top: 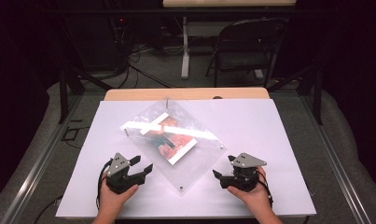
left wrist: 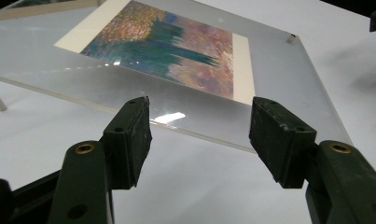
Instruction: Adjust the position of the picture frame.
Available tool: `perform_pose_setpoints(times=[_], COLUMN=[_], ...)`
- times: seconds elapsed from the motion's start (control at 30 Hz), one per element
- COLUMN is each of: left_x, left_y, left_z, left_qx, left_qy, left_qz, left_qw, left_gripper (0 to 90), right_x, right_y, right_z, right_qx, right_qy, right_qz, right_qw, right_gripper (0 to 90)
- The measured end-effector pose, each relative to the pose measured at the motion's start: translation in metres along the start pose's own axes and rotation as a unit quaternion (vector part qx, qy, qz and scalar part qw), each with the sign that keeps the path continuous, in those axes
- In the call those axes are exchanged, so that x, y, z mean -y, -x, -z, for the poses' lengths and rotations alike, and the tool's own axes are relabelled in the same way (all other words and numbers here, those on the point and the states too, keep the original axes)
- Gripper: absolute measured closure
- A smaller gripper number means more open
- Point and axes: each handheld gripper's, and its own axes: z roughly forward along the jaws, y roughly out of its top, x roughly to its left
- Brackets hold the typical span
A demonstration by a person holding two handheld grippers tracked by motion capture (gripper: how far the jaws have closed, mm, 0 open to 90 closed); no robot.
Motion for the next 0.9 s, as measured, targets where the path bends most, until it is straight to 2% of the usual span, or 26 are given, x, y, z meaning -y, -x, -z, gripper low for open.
perform_pose_setpoints(times=[0.1, 0.27, 0.33, 0.37, 0.53, 0.6, 0.7, 0.8, 0.83, 0.87, 0.9], left_x=[0.000, -0.001, -0.001, -0.001, 0.001, 0.003, 0.007, 0.009, 0.009, 0.009, 0.009], left_y=[-0.006, -0.012, -0.016, -0.020, -0.031, -0.042, -0.054, -0.066, -0.066, -0.073, -0.073], left_z=[0.001, 0.003, 0.005, 0.007, 0.012, 0.016, 0.018, 0.018, 0.018, 0.016, 0.016], left_qx=[-0.001, -0.010, -0.017, -0.028, -0.048, -0.061, -0.073, -0.075, -0.075, -0.082, -0.082], left_qy=[-0.002, 0.002, 0.005, 0.001, 0.005, 0.004, 0.013, 0.026, 0.026, 0.030, 0.030], left_qz=[0.014, 0.019, 0.017, 0.015, 0.024, 0.041, 0.049, 0.061, 0.061, 0.065, 0.065], left_qw=[0.9999, 0.9998, 0.9997, 0.9995, 0.9986, 0.9973, 0.9960, 0.9949, 0.9949, 0.9940, 0.9940], left_gripper=[38.9, 39.4, 39.6, 40.2, 42.9, 44.6, 45.4, 46.0, 46.3, 46.8, 47.4], right_x=[0.000, -0.001, -0.001, 0.000, -0.001, -0.002, -0.002, -0.002, -0.001, -0.001, -0.001], right_y=[0.000, 0.000, 0.002, 0.003, 0.002, 0.001, 0.001, 0.003, 0.004, 0.005, 0.006], right_z=[0.001, 0.004, 0.005, 0.005, 0.006, 0.006, 0.008, 0.009, 0.010, 0.010, 0.010], right_qx=[0.000, -0.003, -0.007, -0.008, -0.003, -0.001, -0.002, -0.004, -0.004, -0.006, -0.008], right_qy=[-0.002, 0.003, 0.008, 0.006, 0.010, 0.013, 0.019, 0.023, 0.024, 0.023, 0.024], right_qz=[-0.002, -0.004, -0.011, -0.014, -0.007, 0.002, 0.006, 0.001, -0.002, -0.007, -0.009], right_qw=[1.0000, 1.0000, 0.9999, 0.9999, 0.9999, 0.9999, 0.9998, 0.9997, 0.9997, 0.9997, 0.9996], right_gripper=[14.7, 13.8, 9.8, 8.0, 1.7, 4.8, 13.1, 15.7, 16.6, 17.5, 18.0])
